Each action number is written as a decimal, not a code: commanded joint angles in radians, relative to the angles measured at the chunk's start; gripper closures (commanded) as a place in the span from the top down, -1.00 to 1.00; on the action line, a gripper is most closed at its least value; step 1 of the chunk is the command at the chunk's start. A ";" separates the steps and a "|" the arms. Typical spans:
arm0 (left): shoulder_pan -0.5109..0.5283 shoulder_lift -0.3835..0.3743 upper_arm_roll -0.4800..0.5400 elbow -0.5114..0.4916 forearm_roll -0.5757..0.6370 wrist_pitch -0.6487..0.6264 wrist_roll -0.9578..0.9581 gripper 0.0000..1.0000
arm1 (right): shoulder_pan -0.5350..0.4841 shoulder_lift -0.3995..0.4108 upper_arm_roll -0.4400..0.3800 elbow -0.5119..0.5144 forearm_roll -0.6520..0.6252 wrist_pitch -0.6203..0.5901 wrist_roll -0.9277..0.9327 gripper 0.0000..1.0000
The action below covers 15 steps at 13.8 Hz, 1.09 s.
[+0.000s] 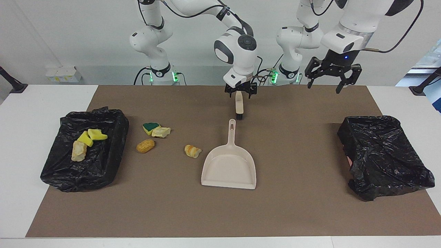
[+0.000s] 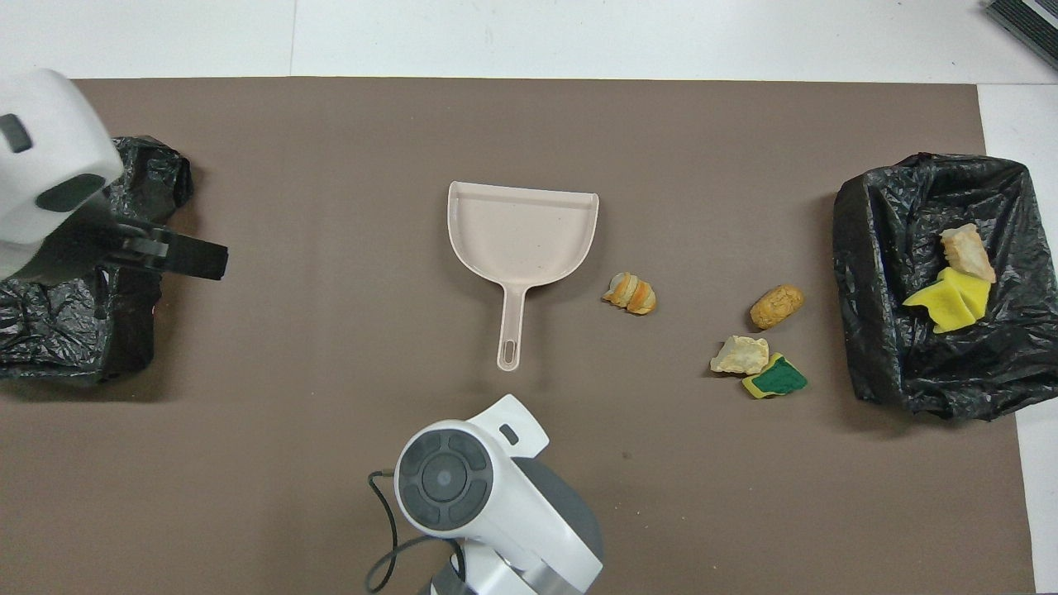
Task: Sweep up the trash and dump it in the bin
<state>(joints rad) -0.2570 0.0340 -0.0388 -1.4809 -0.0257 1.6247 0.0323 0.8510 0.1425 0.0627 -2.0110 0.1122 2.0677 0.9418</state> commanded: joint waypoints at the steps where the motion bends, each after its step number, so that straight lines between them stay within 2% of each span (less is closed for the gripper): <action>1: -0.094 0.076 0.013 -0.018 0.012 0.099 -0.047 1.00 | 0.054 -0.116 -0.004 -0.179 0.017 0.102 0.055 1.00; 4: -0.182 0.083 0.013 -0.130 0.010 0.225 -0.078 1.00 | 0.108 -0.107 -0.004 -0.206 0.030 0.137 0.130 1.00; 7: -0.263 0.156 0.013 -0.137 0.018 0.296 -0.158 1.00 | 0.117 -0.106 -0.004 -0.247 0.030 0.187 0.124 1.00; 9: -0.318 0.228 0.013 -0.148 0.018 0.372 -0.236 1.00 | 0.120 -0.106 -0.003 -0.250 0.030 0.187 0.121 0.80; 13: -0.392 0.239 0.013 -0.307 0.018 0.556 -0.275 1.00 | 0.138 -0.097 -0.003 -0.250 0.033 0.192 0.120 0.49; 15: -0.399 0.266 0.013 -0.328 0.018 0.587 -0.319 1.00 | 0.143 -0.100 -0.001 -0.250 0.033 0.193 0.117 0.28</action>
<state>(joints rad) -0.6405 0.3076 -0.0423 -1.7618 -0.0250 2.1675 -0.2492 0.9894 0.0564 0.0624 -2.2416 0.1177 2.2332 1.0657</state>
